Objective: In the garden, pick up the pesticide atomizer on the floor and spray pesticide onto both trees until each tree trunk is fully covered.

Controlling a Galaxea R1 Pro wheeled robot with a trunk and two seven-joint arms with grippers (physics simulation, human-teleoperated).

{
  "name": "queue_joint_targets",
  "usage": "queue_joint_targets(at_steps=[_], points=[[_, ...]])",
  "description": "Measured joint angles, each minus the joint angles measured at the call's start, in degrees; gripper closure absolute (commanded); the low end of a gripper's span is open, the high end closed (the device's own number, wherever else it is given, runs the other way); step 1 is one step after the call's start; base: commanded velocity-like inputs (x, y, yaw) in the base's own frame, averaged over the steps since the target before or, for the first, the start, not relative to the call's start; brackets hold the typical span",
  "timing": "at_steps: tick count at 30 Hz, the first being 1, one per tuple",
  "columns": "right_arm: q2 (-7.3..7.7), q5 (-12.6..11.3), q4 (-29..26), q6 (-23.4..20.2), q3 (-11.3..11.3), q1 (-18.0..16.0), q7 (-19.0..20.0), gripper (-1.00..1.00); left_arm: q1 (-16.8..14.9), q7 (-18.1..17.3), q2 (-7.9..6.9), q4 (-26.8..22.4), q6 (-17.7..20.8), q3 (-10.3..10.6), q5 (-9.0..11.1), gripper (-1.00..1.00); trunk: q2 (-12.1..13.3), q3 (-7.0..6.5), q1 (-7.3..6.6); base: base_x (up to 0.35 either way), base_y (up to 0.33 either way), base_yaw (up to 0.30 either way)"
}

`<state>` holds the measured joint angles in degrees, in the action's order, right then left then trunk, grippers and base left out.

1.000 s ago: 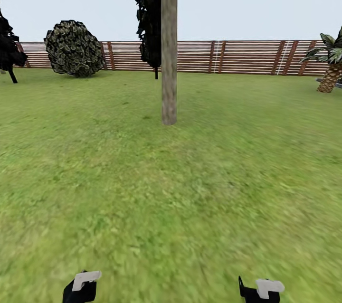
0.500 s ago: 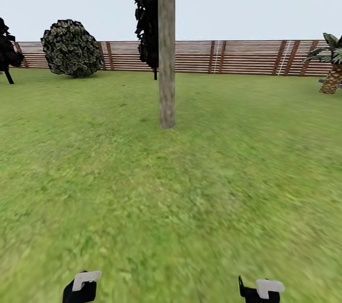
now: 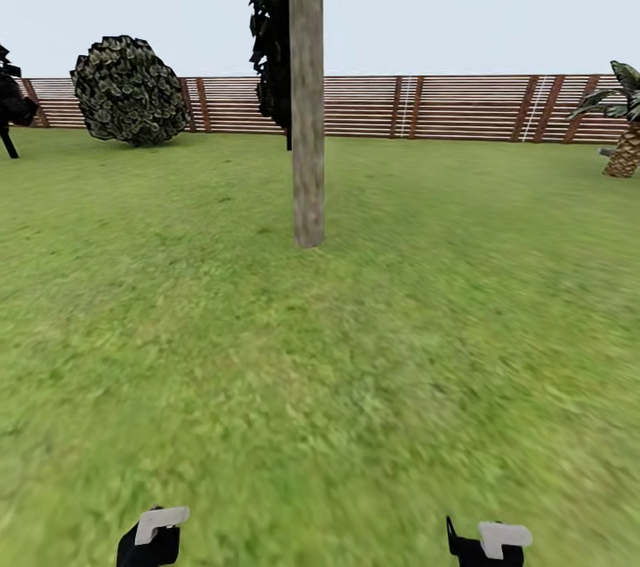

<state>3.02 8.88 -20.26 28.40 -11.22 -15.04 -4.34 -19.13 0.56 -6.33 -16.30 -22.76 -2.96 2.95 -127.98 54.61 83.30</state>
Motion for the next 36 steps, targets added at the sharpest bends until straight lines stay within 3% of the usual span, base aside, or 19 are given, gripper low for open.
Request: queue_joint_targets(at_steps=[19, 36], points=[[-0.04, 0.0, -0.02, 0.0, 0.03, 0.0, 0.0, -1.0, 0.0, 0.0, 0.0, 0.0, 0.0, -0.04, 0.0, 1.0, 0.0, 0.0, 0.0, 0.337, -0.085, 0.001], [-0.01, 0.0, -0.02, 0.0, -0.03, 0.05, 0.0, -1.0, 0.0, 0.0, -0.09, 0.0, 0.0, -0.04, 0.0, 1.0, 0.0, 0.0, 0.0, 0.338, -0.052, 0.083]])
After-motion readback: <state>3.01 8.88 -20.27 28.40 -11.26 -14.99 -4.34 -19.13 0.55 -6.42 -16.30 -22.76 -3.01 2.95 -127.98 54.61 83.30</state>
